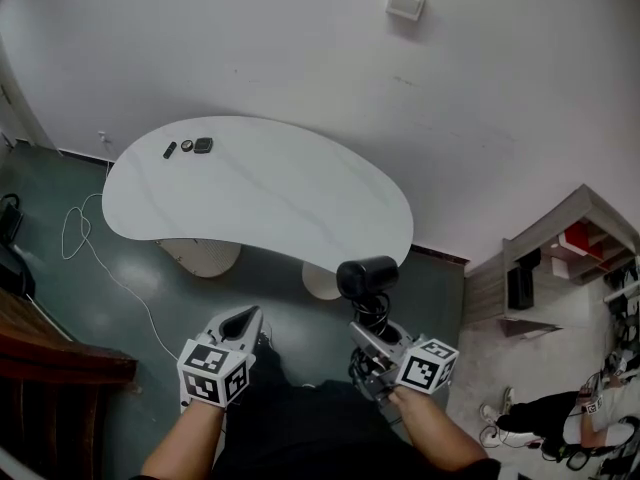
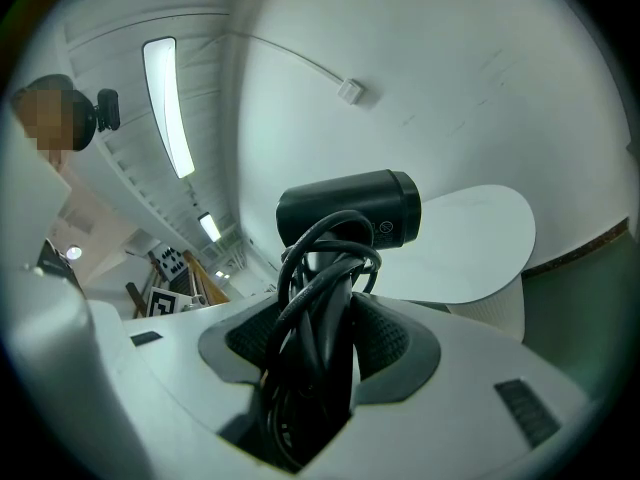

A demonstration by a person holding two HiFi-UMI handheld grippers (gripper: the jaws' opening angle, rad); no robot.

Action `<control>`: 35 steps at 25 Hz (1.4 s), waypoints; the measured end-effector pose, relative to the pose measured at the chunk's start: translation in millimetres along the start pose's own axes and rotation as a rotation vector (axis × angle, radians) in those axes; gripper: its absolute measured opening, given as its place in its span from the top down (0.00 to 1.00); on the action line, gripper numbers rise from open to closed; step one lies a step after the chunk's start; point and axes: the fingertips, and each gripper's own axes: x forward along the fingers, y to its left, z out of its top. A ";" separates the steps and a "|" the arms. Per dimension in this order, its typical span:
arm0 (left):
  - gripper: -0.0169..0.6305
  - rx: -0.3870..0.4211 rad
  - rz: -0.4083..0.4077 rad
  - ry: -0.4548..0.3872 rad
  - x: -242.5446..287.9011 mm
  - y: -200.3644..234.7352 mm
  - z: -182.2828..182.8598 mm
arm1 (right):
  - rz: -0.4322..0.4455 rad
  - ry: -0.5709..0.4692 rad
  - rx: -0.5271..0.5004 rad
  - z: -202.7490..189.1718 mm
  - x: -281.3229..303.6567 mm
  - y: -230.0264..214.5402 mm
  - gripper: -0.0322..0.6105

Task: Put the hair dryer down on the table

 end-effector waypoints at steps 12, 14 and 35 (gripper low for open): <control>0.96 -0.001 -0.033 0.004 46.1 87.9 54.5 | -0.043 0.029 0.004 41.1 97.4 -15.3 0.64; 0.96 0.001 -0.042 0.004 54.1 104.3 65.7 | -0.052 0.026 0.002 51.0 116.4 -16.4 0.64; 0.96 0.090 -0.132 0.022 121.8 231.4 137.0 | -0.177 -0.011 0.015 96.5 257.7 -35.6 0.64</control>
